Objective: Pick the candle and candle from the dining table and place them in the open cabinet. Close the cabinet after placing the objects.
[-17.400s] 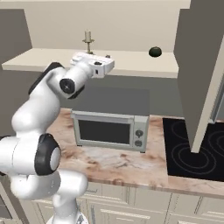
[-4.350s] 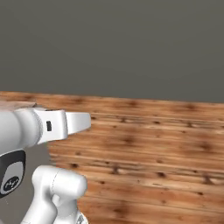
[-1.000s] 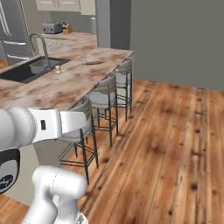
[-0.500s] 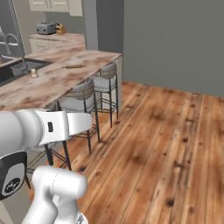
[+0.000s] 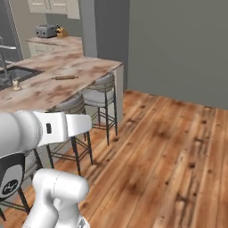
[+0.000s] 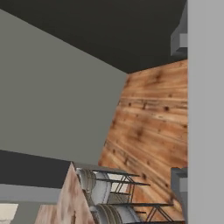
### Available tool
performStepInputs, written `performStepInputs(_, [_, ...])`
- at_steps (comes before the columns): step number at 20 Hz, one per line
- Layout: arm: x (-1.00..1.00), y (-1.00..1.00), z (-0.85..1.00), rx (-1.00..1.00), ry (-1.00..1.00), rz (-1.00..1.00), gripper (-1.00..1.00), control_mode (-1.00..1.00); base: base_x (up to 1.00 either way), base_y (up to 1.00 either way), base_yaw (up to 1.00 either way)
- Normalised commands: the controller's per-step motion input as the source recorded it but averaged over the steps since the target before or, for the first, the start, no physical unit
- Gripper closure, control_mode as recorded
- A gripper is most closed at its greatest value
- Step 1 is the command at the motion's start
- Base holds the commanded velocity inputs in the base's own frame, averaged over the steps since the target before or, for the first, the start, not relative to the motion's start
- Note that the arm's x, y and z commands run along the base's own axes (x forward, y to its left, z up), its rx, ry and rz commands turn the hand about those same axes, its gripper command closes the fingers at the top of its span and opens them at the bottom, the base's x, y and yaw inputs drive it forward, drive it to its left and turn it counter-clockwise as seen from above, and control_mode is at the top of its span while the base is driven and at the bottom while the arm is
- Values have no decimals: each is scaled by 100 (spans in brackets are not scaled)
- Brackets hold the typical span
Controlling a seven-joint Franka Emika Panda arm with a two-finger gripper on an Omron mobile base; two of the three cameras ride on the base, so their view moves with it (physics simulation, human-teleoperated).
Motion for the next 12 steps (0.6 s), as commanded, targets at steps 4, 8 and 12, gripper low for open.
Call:
performStepInputs(4, [0, 0, 0, 0, 0, 0, -100, 100, 100, -6, 24])
performStepInputs(8, [0, 0, 0, 0, 0, 0, -100, 100, 100, -1, 24])
performStepInputs(12, [0, 0, 0, 0, 0, 0, -100, 100, 100, -6, 24])
